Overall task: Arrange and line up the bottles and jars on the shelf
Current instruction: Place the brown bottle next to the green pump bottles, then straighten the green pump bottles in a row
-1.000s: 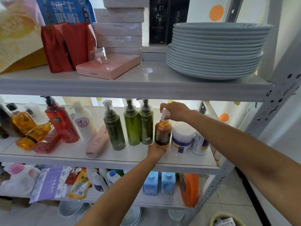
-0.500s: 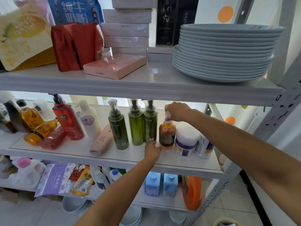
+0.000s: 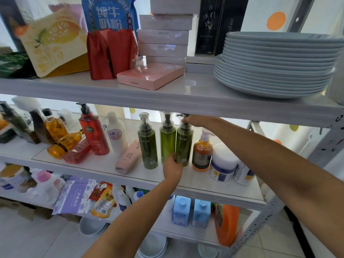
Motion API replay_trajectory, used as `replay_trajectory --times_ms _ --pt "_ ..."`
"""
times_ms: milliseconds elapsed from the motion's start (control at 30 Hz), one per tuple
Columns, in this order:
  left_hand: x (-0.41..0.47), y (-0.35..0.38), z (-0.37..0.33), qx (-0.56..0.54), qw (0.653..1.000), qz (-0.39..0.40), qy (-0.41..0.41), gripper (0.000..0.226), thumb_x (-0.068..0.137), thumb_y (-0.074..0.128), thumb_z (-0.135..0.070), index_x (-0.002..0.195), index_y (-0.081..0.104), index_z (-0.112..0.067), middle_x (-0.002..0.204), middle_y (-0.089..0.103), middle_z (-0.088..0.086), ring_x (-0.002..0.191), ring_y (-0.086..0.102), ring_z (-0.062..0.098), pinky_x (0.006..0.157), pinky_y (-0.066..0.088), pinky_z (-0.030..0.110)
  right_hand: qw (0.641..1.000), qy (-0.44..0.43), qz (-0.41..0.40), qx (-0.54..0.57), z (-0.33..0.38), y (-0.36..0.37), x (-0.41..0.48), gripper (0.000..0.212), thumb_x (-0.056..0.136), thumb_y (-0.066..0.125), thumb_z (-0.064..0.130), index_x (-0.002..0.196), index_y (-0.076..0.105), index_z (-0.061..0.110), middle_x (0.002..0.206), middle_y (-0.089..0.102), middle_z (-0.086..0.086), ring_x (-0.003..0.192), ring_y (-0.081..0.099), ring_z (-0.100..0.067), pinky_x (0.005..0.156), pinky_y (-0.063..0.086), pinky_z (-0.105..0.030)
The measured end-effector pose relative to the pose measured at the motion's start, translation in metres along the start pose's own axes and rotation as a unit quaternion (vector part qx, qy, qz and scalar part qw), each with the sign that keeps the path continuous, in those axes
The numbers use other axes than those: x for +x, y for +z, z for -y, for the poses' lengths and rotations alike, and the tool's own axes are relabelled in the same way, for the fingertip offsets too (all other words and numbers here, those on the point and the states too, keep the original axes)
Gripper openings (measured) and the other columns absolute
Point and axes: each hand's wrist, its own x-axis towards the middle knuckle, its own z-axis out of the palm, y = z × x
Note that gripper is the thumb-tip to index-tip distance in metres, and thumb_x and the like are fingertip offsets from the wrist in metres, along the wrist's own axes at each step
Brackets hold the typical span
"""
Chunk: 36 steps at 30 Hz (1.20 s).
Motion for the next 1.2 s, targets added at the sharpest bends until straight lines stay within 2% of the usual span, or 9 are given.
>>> replay_trajectory --times_ms 67,133,300,433,567,667,867,1033,1200 --pt "0.002 -0.005 0.000 -0.001 1.000 0.005 0.002 0.026 0.092 0.056 -0.014 0.118 0.056 -0.011 0.114 0.063 0.010 0.099 0.058 0.020 0.081 0.041 0.025 0.997 0.049 0.060 0.030 -0.005 -0.007 -0.004 0.042 0.098 0.043 0.022 0.134 0.046 0.000 0.135 0.050 -0.015 0.128 0.044 -0.030 0.098 0.036 -0.028" --pt "0.003 -0.009 -0.002 -0.003 1.000 0.012 -0.003 0.032 0.091 0.057 -0.011 0.123 0.054 -0.010 0.118 0.061 0.011 0.106 0.058 0.024 0.085 0.042 0.027 0.994 0.057 0.086 0.043 -0.007 -0.012 -0.008 0.046 0.096 0.044 0.022 0.137 0.042 0.000 0.145 0.041 -0.019 0.131 0.041 -0.031 0.093 0.040 -0.024" --pt "0.005 -0.011 -0.008 -0.009 1.000 0.029 0.002 0.042 0.092 0.057 -0.012 0.134 0.049 -0.010 0.132 0.058 0.009 0.120 0.055 0.026 0.102 0.042 0.035 0.998 -0.019 0.053 0.041 0.005 -0.011 -0.006 0.042 0.091 0.050 -0.004 0.132 0.042 -0.010 0.116 0.048 -0.014 0.072 0.042 -0.002 0.056 0.041 -0.001" --pt "0.004 -0.010 -0.015 -0.040 0.998 0.047 -0.003 0.046 0.091 0.059 -0.009 0.135 0.049 -0.010 0.132 0.058 0.007 0.120 0.055 0.026 0.102 0.044 0.036 0.997 0.016 0.080 -0.011 0.007 -0.008 -0.005 0.045 0.092 0.052 0.007 0.135 0.043 -0.004 0.109 0.044 -0.007 0.085 0.043 -0.013 0.067 0.036 -0.014" --pt "0.006 -0.007 -0.016 -0.029 0.998 0.061 0.013 0.046 0.089 0.061 -0.008 0.133 0.052 -0.011 0.130 0.060 0.007 0.118 0.056 0.024 0.097 0.044 0.031 0.999 0.028 0.018 -0.018 0.013 0.000 0.000 0.028 0.091 0.054 0.005 0.112 0.053 -0.013 0.074 0.044 -0.010 0.065 0.036 -0.016 0.056 0.027 -0.019" --pt "0.007 -0.007 -0.014 -0.028 0.998 0.059 0.011 0.045 0.090 0.059 -0.008 0.134 0.051 -0.013 0.130 0.060 0.006 0.118 0.056 0.024 0.094 0.045 0.029 0.999 0.038 0.012 -0.024 0.011 0.000 0.002 0.026 0.094 0.052 0.012 0.069 0.044 0.010 0.063 0.034 0.001 0.053 0.030 -0.009 0.050 0.026 -0.017" --pt "0.002 -0.005 -0.010 -0.026 0.999 0.040 0.007 0.044 0.091 0.058 -0.006 0.134 0.051 -0.013 0.129 0.060 0.005 0.118 0.057 0.024 0.096 0.044 0.030 0.995 -0.024 -0.041 -0.091 0.007 -0.003 -0.008 0.045 0.090 0.060 0.025 0.058 0.030 0.018 0.059 0.033 0.003 0.053 0.030 -0.009 0.051 0.024 -0.018" --pt "-0.001 -0.006 -0.008 -0.035 0.999 0.032 0.012 0.040 0.090 0.060 -0.008 0.129 0.054 -0.012 0.127 0.062 0.006 0.115 0.059 0.023 0.098 0.046 0.033 0.995 -0.035 -0.032 -0.090 0.007 -0.004 -0.014 0.023 0.091 0.058 0.020 0.096 0.058 -0.002 0.086 0.056 -0.010 0.080 0.044 -0.018 0.069 0.031 -0.022" --pt "-0.002 -0.006 -0.010 -0.039 0.998 0.044 0.010 0.041 0.091 0.057 -0.007 0.132 0.053 -0.010 0.127 0.062 0.008 0.115 0.058 0.024 0.098 0.046 0.032 0.991 -0.038 -0.035 -0.121 0.006 -0.001 -0.011 0.012 0.091 0.056 0.020 0.085 0.054 0.010 0.081 0.048 0.002 0.082 0.046 -0.016 0.075 0.031 -0.026"
